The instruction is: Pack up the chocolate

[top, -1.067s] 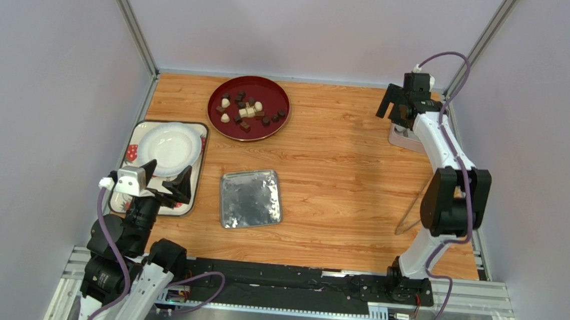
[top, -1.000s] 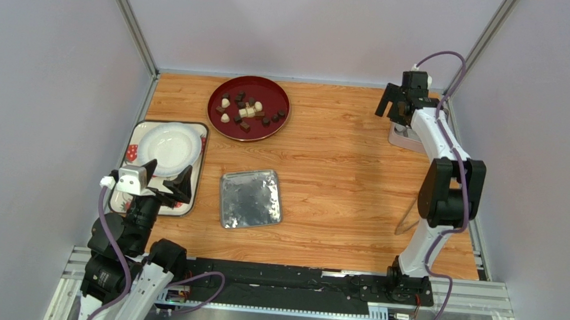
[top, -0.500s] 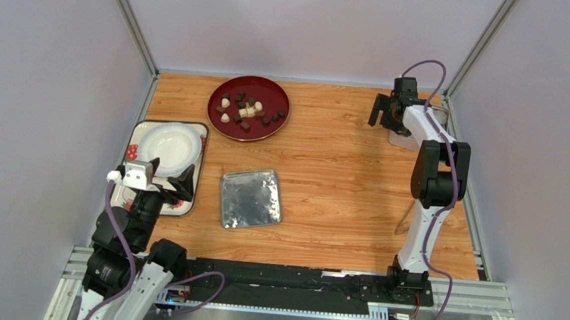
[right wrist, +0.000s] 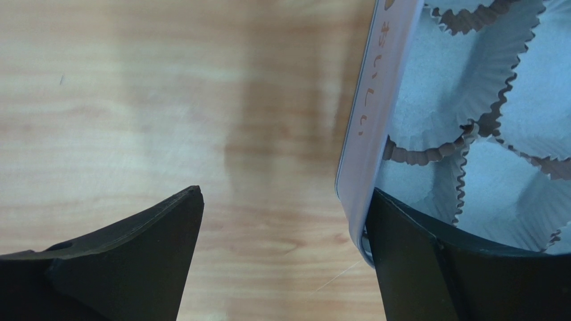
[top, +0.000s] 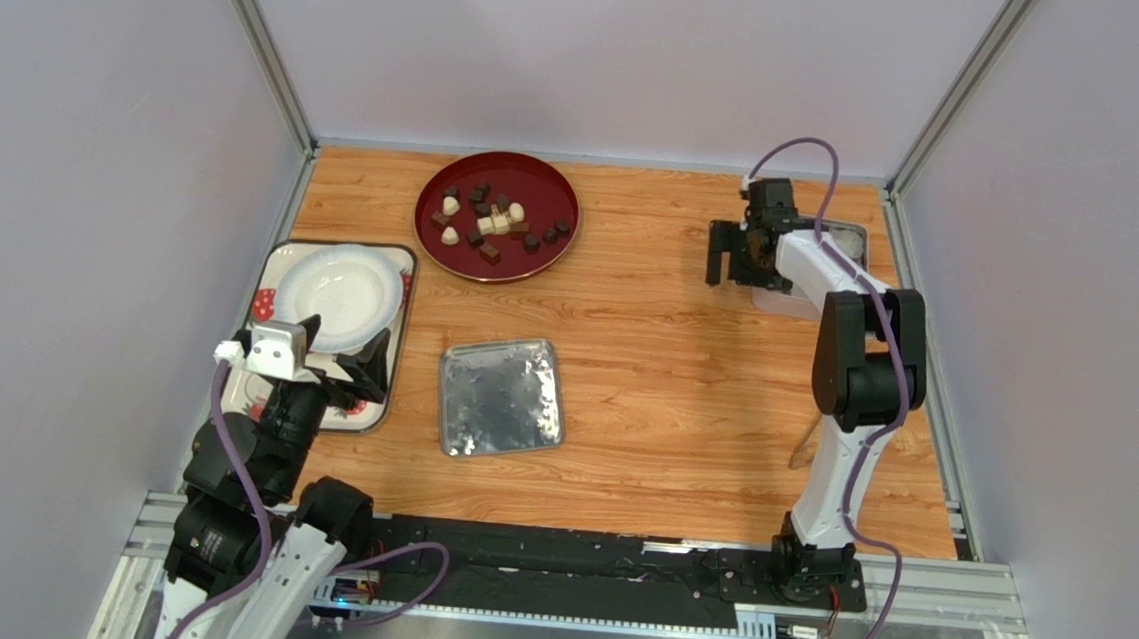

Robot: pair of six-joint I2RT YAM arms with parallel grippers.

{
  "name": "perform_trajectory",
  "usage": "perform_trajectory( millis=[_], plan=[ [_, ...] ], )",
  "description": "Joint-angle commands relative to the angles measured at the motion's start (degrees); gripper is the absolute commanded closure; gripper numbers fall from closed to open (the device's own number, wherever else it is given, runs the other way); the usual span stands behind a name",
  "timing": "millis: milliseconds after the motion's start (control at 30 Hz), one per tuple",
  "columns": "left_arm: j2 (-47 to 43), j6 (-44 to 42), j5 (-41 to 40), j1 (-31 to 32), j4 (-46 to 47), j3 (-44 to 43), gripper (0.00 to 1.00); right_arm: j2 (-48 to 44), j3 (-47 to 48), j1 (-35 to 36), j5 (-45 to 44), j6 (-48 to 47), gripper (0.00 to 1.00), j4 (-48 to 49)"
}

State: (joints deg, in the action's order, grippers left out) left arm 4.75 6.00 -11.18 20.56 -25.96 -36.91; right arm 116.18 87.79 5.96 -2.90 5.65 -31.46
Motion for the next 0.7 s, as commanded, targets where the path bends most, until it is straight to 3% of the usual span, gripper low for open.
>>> perform_trajectory(
  millis=[0, 267, 667],
  plan=[
    [-0.36, -0.81, 0.63, 0.10, 1.00, -0.80, 0.03, -7.71, -6.30, 6.60, -0.88, -5.38, 0.09, 1.40],
    [-0.89, -0.55, 0.90, 0.10, 0.73, -0.89, 0.03, -15.62, -16.66, 21.27, -3.60, -10.48, 0.14, -0.36],
    [-0.27, -0.37, 1.16, 0.10, 0.03, -1.15, 0.04, -27.58, -28.20, 44.22, -8.62, -6.00, 0.14, -4.74]
  ],
)
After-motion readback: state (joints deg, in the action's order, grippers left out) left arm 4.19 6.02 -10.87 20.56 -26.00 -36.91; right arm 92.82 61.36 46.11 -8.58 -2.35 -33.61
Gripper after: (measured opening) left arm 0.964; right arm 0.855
